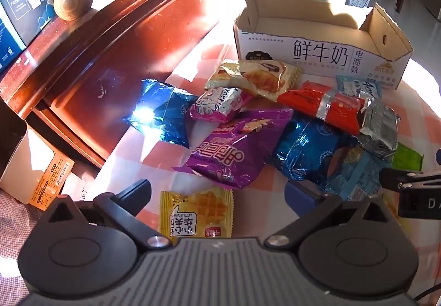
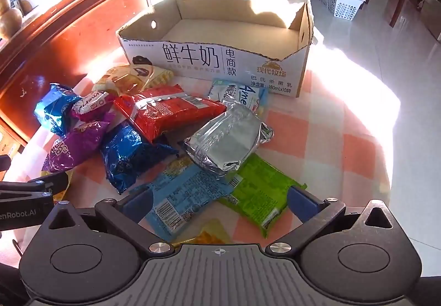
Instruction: Organize snacks
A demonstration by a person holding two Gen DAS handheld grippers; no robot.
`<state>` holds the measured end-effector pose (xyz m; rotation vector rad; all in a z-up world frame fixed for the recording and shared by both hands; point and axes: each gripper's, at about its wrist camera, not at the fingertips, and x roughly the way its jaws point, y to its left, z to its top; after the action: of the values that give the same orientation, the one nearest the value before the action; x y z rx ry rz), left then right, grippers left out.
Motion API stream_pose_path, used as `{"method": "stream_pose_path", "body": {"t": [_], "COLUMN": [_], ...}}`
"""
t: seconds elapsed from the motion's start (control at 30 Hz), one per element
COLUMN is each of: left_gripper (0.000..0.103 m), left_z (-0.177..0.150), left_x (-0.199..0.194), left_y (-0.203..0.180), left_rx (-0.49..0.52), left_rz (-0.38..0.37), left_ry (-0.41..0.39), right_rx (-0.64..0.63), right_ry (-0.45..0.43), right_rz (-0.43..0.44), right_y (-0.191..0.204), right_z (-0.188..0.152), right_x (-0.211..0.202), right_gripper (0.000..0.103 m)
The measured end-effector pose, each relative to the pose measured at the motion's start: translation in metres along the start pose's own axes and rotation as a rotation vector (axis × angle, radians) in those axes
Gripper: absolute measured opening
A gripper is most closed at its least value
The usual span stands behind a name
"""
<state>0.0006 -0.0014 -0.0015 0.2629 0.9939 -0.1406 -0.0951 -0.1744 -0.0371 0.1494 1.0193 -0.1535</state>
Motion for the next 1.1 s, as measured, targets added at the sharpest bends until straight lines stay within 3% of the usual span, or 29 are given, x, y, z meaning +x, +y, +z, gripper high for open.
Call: {"method": "stream_pose_path", "body": {"t": [0.37,0.73,1.1], "left_gripper": [0.102,0.102,0.102], "left_z": [0.003,0.004,0.001], "left_x": [0.010,0.010,0.006], "left_y": [-0.007,-0.007,-0.007], "left_rx": [-0.060,-0.073,-0.049], "left_rz": [0.004,-0.013,0.021], "left_ry": [-0.004,0.023,0.024], "right_rx": [0.009,0.009,0.001], "right_ry": [0.002,-0.028,-0.019], "right_rz": [-0.037,-0.062,-0.045], "right_y": [0.000,-0.004,0.000], "right_z": [-0.002,0.000,-0.003], "right_x": [0.008,0.004,0.005], "right_gripper": [0.103,0.103,0.103]}}
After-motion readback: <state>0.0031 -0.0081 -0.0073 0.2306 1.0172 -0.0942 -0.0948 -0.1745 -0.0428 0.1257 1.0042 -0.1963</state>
